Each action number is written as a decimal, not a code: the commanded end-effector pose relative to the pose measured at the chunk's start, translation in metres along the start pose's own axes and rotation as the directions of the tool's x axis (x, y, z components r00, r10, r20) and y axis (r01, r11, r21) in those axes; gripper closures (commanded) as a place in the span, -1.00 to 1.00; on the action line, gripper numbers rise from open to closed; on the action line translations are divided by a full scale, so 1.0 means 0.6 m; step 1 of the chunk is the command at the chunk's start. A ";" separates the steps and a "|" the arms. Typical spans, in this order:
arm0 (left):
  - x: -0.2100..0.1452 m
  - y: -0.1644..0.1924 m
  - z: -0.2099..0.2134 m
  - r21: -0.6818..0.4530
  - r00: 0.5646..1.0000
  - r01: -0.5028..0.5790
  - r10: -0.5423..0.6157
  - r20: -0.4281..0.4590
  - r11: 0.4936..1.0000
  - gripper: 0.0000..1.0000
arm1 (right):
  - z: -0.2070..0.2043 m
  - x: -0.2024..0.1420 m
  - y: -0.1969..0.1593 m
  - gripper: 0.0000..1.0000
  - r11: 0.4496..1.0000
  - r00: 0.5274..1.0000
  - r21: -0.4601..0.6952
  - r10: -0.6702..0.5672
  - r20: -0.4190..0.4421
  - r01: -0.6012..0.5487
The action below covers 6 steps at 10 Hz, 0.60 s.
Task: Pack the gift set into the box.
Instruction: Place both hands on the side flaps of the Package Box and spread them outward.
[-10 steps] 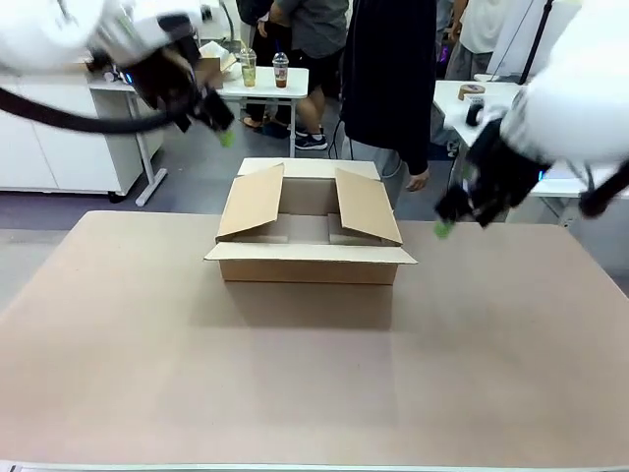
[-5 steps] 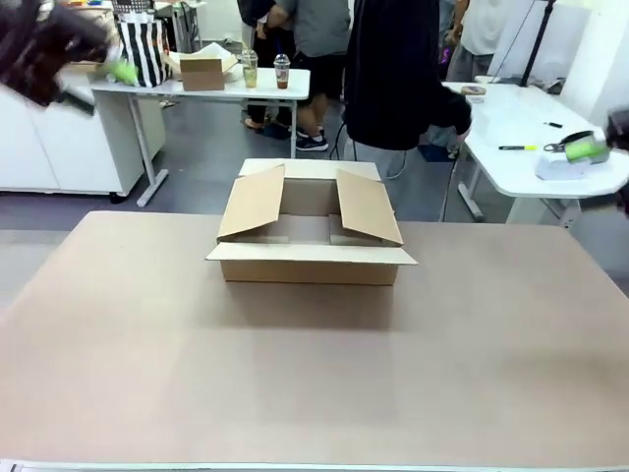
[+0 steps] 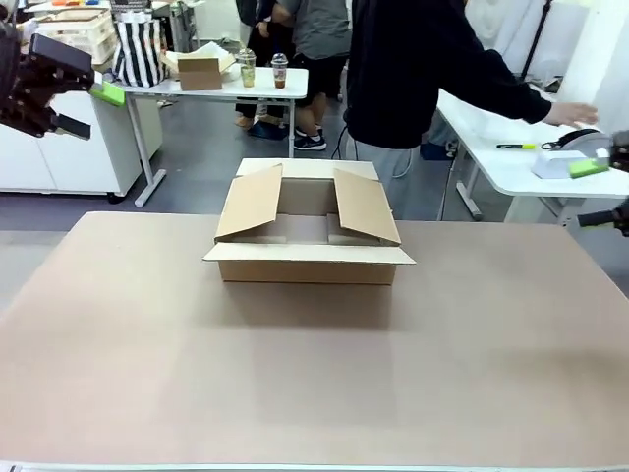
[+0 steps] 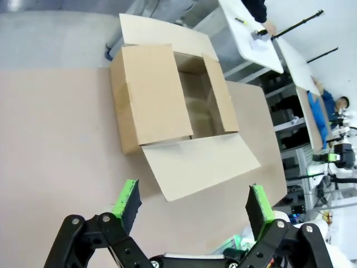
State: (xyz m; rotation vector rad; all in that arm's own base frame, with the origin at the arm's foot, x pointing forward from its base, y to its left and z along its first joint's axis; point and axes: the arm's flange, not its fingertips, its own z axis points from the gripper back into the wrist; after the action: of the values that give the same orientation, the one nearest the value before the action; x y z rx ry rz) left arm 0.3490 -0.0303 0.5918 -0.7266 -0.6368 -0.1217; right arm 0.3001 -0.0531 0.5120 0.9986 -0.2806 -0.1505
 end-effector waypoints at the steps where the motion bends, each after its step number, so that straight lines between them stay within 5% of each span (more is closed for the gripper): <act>1: 0.014 0.003 0.016 0.024 1.000 -0.010 0.010 -0.025 1.000 -1.00 | 0.011 -0.005 0.003 -1.00 1.000 1.000 0.019 0.007 0.022 -0.008; 5: 0.018 -0.003 0.009 0.016 1.000 -0.006 0.006 -0.016 1.000 -1.00 | 0.011 -0.005 0.003 -1.00 1.000 1.000 0.019 0.007 0.022 -0.008; 6: 0.046 -0.040 -0.003 0.061 0.986 -0.050 0.059 -0.155 0.997 -1.00 | 0.011 -0.005 0.003 -1.00 1.000 1.000 0.019 0.007 0.022 -0.008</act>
State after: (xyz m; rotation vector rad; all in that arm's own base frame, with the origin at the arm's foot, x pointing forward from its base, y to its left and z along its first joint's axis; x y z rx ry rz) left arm 0.3554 -0.0319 0.6030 -0.7034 -0.5754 -0.1158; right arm 0.2957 -0.0576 0.5177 0.9834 -0.2999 -0.1620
